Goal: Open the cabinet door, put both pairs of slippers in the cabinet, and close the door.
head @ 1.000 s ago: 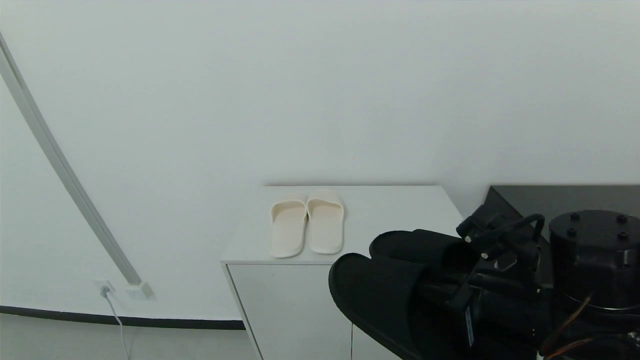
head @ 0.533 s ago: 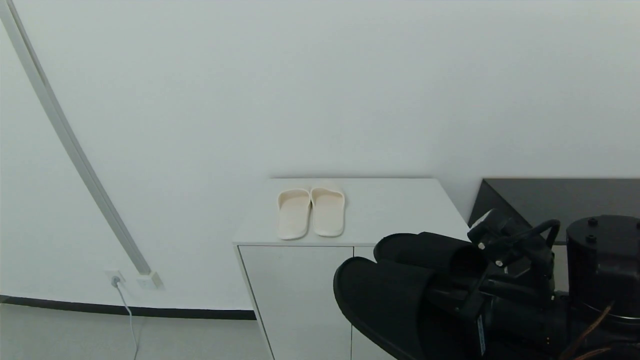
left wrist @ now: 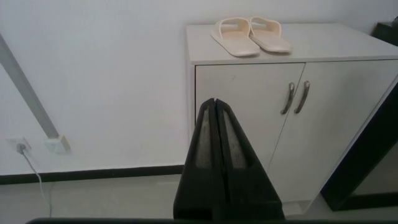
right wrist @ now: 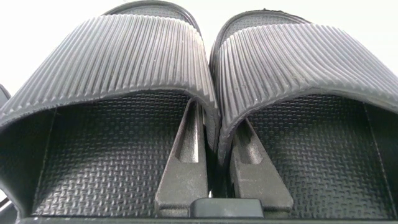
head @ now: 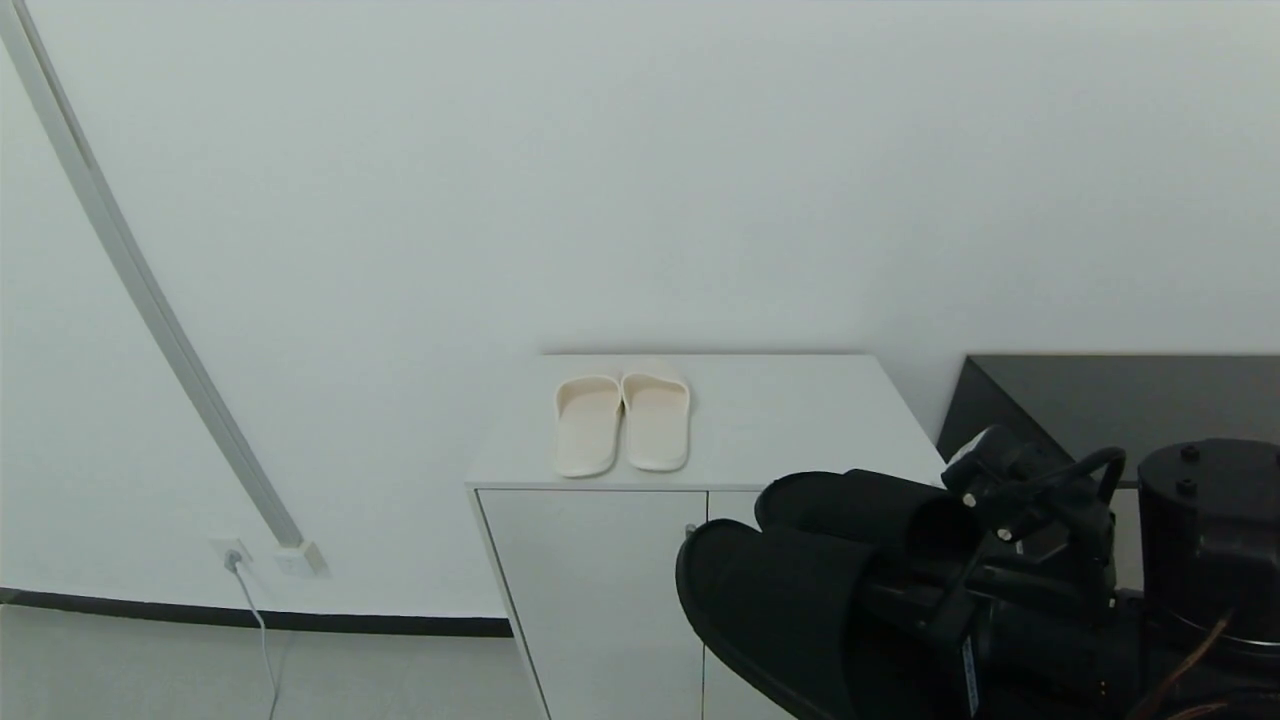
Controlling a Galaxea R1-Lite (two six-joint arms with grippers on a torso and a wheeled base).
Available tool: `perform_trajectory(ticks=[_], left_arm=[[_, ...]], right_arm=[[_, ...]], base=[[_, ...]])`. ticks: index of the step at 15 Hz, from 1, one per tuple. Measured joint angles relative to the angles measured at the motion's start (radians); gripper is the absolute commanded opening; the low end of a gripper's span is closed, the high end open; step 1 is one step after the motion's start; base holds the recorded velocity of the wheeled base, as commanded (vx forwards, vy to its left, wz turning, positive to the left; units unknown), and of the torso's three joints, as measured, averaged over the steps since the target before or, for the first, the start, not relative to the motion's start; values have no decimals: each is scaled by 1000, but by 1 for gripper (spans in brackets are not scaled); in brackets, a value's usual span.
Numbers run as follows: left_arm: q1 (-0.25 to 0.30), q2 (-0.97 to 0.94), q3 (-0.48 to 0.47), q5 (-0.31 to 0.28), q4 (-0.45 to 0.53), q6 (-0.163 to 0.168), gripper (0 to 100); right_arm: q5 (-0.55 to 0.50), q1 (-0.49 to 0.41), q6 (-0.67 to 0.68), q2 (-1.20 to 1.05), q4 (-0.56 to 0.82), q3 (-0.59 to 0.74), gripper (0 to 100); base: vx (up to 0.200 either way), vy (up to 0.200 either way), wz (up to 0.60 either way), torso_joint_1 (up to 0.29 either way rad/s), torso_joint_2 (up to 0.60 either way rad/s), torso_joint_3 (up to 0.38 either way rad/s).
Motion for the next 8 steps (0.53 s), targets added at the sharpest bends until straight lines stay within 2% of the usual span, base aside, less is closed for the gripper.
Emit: perform_trajectory(ticks=[2, 3, 8], left_arm=[[0, 0, 0, -1, 0, 0, 0], [0, 0, 0, -2, 0, 0, 100], [0, 0, -1, -2, 0, 0, 100]], right_arm=[[1, 0, 0, -1, 0, 6, 0], [1, 0, 0, -1, 0, 7, 0], [-1, 2, -3, -1, 1, 11, 0]], base=[[0, 0, 0, -57, 136, 70], [0, 0, 0, -154, 325, 188], [0, 0, 0, -159, 368, 203]])
